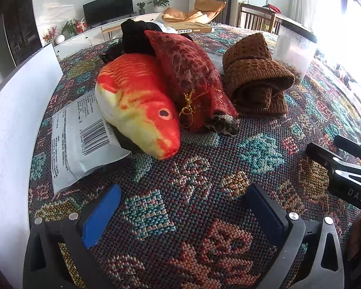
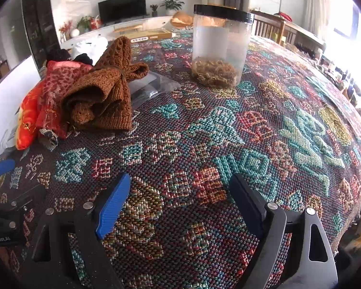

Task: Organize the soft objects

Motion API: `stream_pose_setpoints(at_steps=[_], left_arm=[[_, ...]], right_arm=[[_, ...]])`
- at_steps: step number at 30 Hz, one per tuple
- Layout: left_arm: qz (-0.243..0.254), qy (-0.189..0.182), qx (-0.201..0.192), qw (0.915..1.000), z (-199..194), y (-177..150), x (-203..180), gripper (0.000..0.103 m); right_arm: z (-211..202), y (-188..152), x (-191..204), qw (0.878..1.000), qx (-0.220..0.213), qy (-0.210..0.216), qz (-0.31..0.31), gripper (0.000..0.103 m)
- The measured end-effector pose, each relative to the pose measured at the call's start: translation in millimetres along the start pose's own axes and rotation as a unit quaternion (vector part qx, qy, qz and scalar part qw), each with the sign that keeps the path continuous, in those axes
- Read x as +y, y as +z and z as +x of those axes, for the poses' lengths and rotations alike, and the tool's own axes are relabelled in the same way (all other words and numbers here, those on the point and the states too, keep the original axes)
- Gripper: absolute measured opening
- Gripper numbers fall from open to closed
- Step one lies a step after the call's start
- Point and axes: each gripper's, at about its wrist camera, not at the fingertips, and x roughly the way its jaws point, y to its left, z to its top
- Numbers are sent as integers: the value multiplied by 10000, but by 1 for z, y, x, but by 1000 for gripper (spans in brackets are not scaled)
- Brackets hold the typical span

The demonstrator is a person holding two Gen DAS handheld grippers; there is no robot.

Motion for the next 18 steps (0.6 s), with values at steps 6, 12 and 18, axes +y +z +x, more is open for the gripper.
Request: stream_pose_setpoints(at_steps=[6,12,18], left_arm=[[-37,40,-105,9999,-3,-8,-3,103],[-52,33,-110,9999,-4,-7,2,103],[-50,34,-111,9999,-3,-6,0,103]], right_arm=[[4,4,-2,10000,-7,-8,21,89],[2,-2,1,10000,-15,-17,20,89],[2,-2,1,10000,-15,-15,17,89]])
